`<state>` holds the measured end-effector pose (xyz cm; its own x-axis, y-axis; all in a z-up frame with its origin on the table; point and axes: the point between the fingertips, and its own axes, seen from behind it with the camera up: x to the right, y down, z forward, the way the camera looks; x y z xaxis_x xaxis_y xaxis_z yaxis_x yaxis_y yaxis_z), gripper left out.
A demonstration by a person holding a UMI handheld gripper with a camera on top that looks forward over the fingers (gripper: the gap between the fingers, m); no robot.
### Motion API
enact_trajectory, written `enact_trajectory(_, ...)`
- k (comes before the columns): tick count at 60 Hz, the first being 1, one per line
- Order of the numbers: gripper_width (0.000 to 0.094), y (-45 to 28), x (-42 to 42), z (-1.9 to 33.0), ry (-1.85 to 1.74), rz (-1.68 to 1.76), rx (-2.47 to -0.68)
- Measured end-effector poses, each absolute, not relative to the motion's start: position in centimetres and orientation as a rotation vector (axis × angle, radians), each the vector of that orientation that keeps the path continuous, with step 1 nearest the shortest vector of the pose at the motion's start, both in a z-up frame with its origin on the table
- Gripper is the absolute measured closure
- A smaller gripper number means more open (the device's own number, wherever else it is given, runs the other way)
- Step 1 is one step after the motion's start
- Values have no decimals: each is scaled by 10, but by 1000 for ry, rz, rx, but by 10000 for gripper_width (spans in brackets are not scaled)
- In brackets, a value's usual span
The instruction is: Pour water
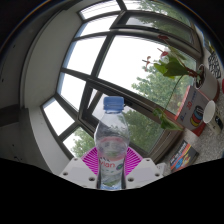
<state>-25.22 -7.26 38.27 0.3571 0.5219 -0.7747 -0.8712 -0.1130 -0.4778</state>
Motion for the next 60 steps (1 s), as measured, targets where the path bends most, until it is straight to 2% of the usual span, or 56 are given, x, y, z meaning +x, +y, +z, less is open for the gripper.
enact_trajectory(6, 666, -43, -214, 403, 594, 1599, -1006)
enact_trajectory(11, 664, -15, -176, 399, 771, 1848, -850)
enact_trajectory(18, 666, 25, -141, 370, 1013, 2054, -683)
enact_trajectory(26, 666, 64, -116, 315, 1248, 2142, -581)
enact_trajectory(31, 663, 73, -106, 285, 1335, 2136, -574)
enact_trajectory(41, 663, 85, -109, 261, 1388, 2143, -604)
enact_trajectory(46, 663, 84, -106, 266, 1358, 2142, -622)
enact_trajectory(51, 666, 80, -100, 289, 1274, 2117, -668)
enact_trajectory(60, 666, 68, -87, 365, 946, 1925, -831)
